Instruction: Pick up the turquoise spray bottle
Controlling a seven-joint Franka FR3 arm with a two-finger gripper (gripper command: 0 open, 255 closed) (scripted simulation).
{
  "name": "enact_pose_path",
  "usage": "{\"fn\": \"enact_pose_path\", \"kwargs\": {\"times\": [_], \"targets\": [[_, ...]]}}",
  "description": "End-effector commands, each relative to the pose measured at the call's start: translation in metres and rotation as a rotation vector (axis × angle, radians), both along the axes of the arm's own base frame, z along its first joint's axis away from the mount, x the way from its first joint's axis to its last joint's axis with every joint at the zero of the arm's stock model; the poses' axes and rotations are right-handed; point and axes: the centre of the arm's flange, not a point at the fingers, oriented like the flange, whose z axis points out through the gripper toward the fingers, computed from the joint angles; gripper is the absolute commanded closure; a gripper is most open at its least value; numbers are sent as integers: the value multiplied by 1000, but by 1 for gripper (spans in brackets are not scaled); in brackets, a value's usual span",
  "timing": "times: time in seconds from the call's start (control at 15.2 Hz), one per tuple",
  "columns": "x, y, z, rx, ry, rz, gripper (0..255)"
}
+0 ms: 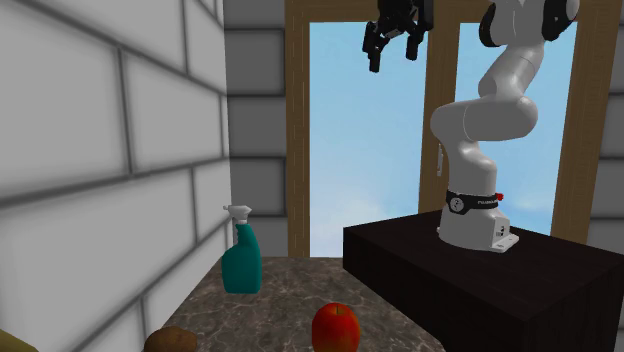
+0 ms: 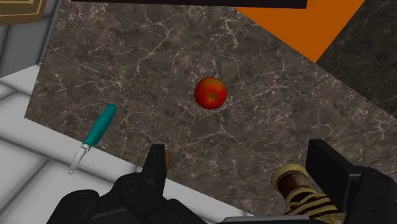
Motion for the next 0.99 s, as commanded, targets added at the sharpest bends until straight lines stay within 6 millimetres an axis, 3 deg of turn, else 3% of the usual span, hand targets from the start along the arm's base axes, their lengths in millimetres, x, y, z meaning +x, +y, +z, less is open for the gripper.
{"fn": "enact_pose_path", "kwargs": {"times": [0.0,0.92], "targets": [[0,0,0,0,0,0,0],[97,-88,-126,-43,16,-100,0]]}}
